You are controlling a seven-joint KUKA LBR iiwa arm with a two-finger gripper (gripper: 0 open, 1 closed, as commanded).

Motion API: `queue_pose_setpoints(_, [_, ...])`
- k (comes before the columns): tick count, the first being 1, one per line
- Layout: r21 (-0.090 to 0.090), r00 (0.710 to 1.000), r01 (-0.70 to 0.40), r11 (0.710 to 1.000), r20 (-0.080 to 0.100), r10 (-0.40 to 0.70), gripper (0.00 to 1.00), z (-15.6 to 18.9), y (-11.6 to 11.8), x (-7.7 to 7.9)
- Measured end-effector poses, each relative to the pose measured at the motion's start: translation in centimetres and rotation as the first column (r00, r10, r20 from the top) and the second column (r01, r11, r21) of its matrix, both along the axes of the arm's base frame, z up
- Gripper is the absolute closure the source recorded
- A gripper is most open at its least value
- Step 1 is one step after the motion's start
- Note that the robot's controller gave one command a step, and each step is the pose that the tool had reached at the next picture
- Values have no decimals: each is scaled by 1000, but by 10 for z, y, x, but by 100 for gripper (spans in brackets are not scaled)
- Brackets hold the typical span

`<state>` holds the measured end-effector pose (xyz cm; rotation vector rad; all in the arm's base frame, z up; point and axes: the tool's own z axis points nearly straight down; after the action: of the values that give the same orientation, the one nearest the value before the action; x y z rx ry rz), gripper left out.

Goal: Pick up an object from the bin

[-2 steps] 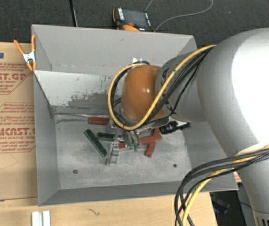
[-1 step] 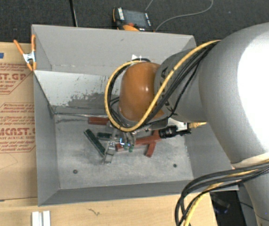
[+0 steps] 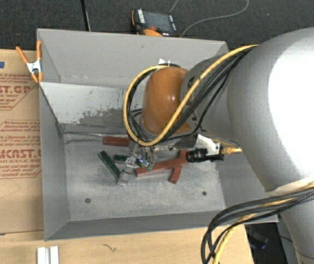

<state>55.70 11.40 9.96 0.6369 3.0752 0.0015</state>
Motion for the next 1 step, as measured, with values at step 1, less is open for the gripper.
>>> queue_pose_setpoints(1, [2,975,221,975,1,-221,0,-29,-6,5])
